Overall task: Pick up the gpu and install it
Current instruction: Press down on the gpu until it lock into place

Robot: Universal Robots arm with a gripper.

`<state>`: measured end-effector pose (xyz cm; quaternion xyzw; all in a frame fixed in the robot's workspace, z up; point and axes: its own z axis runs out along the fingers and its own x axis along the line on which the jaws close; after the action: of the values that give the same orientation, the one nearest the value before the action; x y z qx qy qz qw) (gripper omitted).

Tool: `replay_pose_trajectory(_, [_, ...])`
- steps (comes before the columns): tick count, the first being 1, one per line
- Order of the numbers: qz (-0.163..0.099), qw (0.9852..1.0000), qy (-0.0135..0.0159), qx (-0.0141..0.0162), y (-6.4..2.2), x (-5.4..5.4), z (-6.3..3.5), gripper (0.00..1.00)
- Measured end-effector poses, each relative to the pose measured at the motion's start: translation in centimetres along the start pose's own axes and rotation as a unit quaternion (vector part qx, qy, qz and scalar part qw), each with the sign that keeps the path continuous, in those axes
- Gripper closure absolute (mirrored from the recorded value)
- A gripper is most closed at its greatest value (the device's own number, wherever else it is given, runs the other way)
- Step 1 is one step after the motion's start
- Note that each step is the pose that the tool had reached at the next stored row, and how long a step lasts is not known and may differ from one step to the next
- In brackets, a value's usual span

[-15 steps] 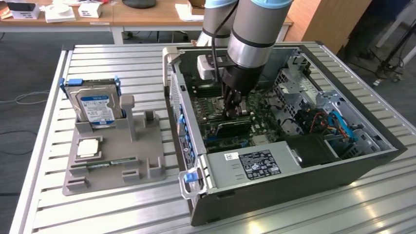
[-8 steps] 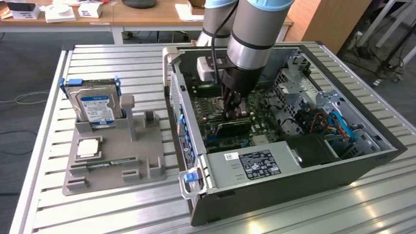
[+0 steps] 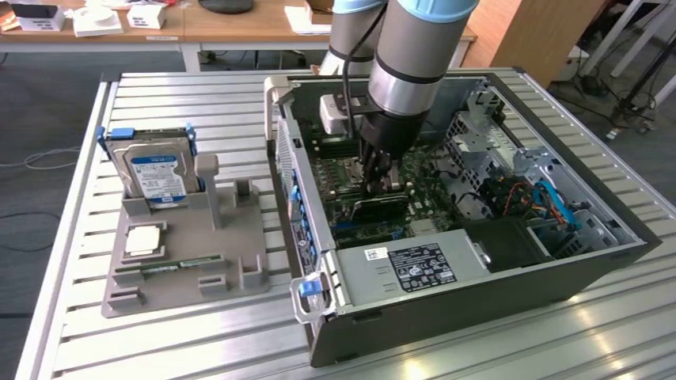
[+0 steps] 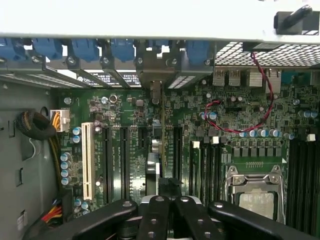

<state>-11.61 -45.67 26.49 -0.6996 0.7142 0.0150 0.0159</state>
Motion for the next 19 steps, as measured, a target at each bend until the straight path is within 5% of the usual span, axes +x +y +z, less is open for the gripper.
replay_pose_trajectory(19, [0.000, 1.0000, 0.0001, -0.0001, 0.00, 0.02, 0.31, 0.89])
